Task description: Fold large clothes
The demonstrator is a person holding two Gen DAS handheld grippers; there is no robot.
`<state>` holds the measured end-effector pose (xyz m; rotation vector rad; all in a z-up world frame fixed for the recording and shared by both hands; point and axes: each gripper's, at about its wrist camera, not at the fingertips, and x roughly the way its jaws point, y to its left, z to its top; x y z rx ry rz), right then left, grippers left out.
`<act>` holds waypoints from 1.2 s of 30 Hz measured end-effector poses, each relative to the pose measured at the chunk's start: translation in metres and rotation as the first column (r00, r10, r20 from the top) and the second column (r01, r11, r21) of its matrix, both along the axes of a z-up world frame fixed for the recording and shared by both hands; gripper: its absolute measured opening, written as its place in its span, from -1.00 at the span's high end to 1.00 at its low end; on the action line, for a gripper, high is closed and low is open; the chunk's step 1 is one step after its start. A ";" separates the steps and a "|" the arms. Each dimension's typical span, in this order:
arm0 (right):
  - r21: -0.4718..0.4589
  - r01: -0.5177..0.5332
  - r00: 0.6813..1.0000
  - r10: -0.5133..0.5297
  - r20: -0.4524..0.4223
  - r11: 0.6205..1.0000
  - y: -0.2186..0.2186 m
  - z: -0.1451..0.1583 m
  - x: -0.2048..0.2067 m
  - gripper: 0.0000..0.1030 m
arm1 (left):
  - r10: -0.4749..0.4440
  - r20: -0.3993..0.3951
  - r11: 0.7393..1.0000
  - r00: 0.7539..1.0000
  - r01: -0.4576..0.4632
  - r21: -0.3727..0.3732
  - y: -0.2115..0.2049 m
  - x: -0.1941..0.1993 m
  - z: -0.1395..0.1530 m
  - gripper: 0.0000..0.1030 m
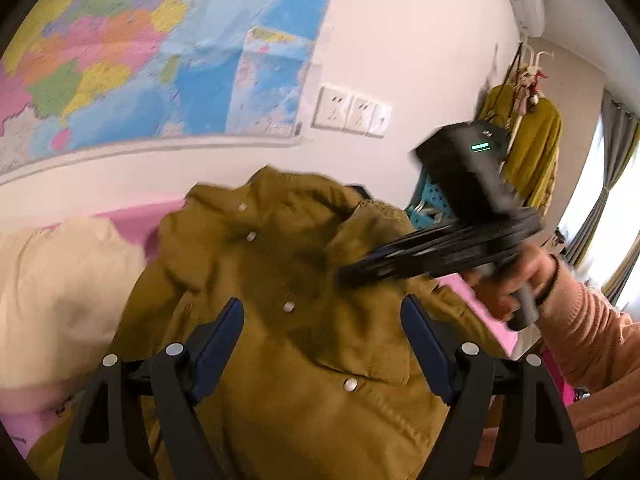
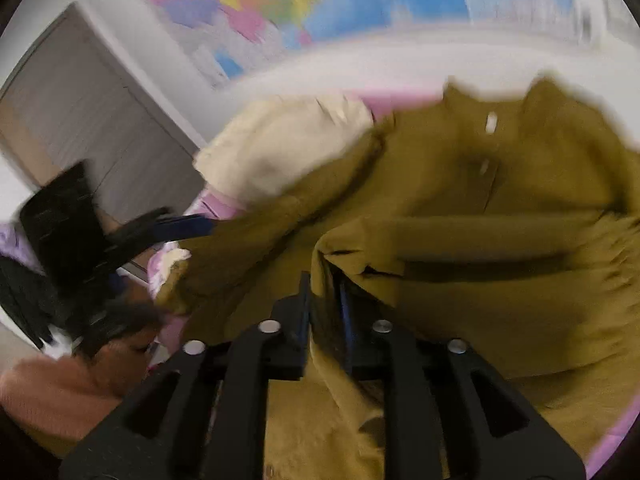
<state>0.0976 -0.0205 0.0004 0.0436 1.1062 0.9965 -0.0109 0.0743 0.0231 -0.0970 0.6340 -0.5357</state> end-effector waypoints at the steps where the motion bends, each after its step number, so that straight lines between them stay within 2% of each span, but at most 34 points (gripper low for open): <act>1: -0.009 0.005 1.000 -0.005 -0.015 1.000 0.006 -0.011 0.004 0.52 | -0.003 -0.016 1.000 1.000 0.003 0.002 -0.001 0.000 -0.004 -0.51; 2: -0.027 0.004 1.000 -0.005 -0.026 1.000 0.011 -0.021 0.006 0.31 | -0.009 -0.036 1.000 0.999 0.009 0.007 -0.004 0.001 -0.009 -0.51; 4: -0.039 0.015 0.999 -0.017 -0.040 0.999 0.006 -0.023 0.007 0.07 | -0.026 -0.072 0.999 0.997 0.028 0.022 -0.011 0.004 -0.020 -0.52; 5: -0.030 0.017 0.999 -0.018 -0.033 0.999 0.001 -0.020 0.008 0.07 | -0.037 -0.089 0.999 0.995 0.041 0.037 -0.018 0.004 -0.025 -0.52; 7: 0.006 0.028 0.999 -0.028 0.038 1.000 -0.025 0.002 0.003 0.05 | -0.063 -0.115 0.996 0.991 0.070 0.056 -0.032 0.006 -0.033 -0.54; 9: 0.038 0.083 0.989 -0.087 0.120 0.996 -0.060 0.024 0.004 -0.02 | -0.083 -0.129 0.993 0.988 0.092 0.070 -0.048 0.011 -0.039 -0.54; 11: 0.058 0.172 0.965 -0.180 0.189 0.983 -0.095 0.040 0.008 -0.15 | -0.102 -0.138 0.991 0.985 0.113 0.076 -0.062 0.018 -0.045 -0.58; 12: 0.055 0.238 0.947 -0.244 0.209 0.970 -0.117 0.044 0.015 -0.15 | -0.104 -0.145 0.989 0.984 0.117 0.085 -0.069 0.023 -0.048 -0.64; 14: 0.000 0.383 0.899 -0.373 0.231 0.924 -0.153 0.037 0.033 -0.19 | -0.066 -0.160 0.988 0.985 0.087 0.128 -0.083 0.039 -0.057 -0.66; 15: -0.017 0.419 0.888 -0.406 0.217 0.908 -0.164 0.029 0.041 -0.19 | -0.057 -0.177 0.989 0.983 0.081 0.127 -0.085 0.047 -0.061 -0.64; 17: -0.031 0.481 0.868 -0.471 0.158 0.876 -0.189 0.005 0.056 -0.18 | -0.047 -0.233 0.993 0.971 0.071 0.097 -0.084 0.065 -0.072 -0.10; 18: -0.043 0.490 0.865 -0.480 0.143 0.870 -0.194 -0.004 0.061 -0.18 | -0.045 -0.256 0.993 0.966 0.071 0.094 -0.082 0.071 -0.075 0.53; 19: -0.062 0.509 0.857 -0.499 0.129 0.858 -0.199 -0.015 0.066 -0.18 | -0.041 -0.288 0.994 0.957 0.068 0.083 -0.076 0.078 -0.079 0.89; 21: -0.043 0.524 0.850 -0.520 0.088 0.850 -0.204 -0.031 0.072 -0.19 | -0.012 -0.337 1.000 0.941 0.019 0.018 -0.049 0.091 -0.077 0.91; 23: 0.001 0.549 0.835 -0.548 0.054 0.836 -0.211 -0.039 0.079 -0.22 | 0.045 -0.320 0.999 0.946 -0.046 0.006 -0.021 0.093 -0.067 0.92; 24: 0.017 0.561 0.827 -0.561 0.045 0.828 -0.215 -0.045 0.084 -0.28 | 0.086 -0.322 0.996 0.943 -0.087 0.012 -0.005 0.094 -0.062 0.92; 25: 0.019 0.569 0.821 -0.570 0.038 0.822 -0.217 -0.050 0.088 -0.45 | 0.125 -0.328 0.992 0.936 -0.129 0.011 0.012 0.095 -0.058 0.95; 26: 0.014 0.571 0.821 -0.571 0.017 0.821 -0.217 -0.058 0.094 -0.53 | 0.148 -0.336 0.988 0.930 -0.157 0.000 0.026 0.097 -0.054 0.95; 28: 0.005 0.560 0.828 -0.560 -0.028 0.828 -0.215 -0.069 0.097 -0.53 | 0.175 -0.343 0.983 0.923 -0.184 0.006 0.041 0.098 -0.051 0.91; 29: 0.010 0.551 0.834 -0.550 -0.043 0.835 -0.212 -0.074 0.099 -0.46 | 0.192 -0.346 0.980 0.918 -0.198 0.019 0.044 0.097 -0.050 0.88; 30: 0.023 0.540 0.841 -0.539 -0.048 0.841 -0.208 -0.076 0.101 -0.32 | 0.188 -0.352 0.980 0.917 -0.197 0.010 0.046 0.096 -0.050 0.70; 31: 0.034 0.524 0.851 -0.522 -0.052 0.851 -0.204 -0.077 0.102 -0.08 | 0.171 -0.354 0.983 0.919 -0.184 -0.002 0.046 0.092 -0.049 0.38; 33: 0.017 0.509 0.860 -0.509 -0.017 0.860 -0.199 -0.071 0.102 0.34 | 0.130 -0.323 0.990 0.938 -0.141 -0.013 0.038 0.084 -0.044 0.05; 34: 0.021 0.508 0.861 -0.509 0.007 0.861 -0.201 -0.066 0.101 0.70 | 0.114 -0.299 0.993 0.947 -0.121 -0.007 0.031 0.080 -0.040 0.02; 35: 0.035 0.514 0.857 -0.515 0.013 0.857 -0.207 -0.062 0.101 0.75 | 0.084 -0.269 0.996 0.960 -0.086 0.005 0.024 0.073 -0.036 -0.04; 36: 0.063 0.526 0.850 -0.527 0.010 0.848 -0.215 -0.055 0.101 0.76 | 0.067 -0.250 0.998 0.966 -0.067 0.012 0.020 0.070 -0.032 -0.24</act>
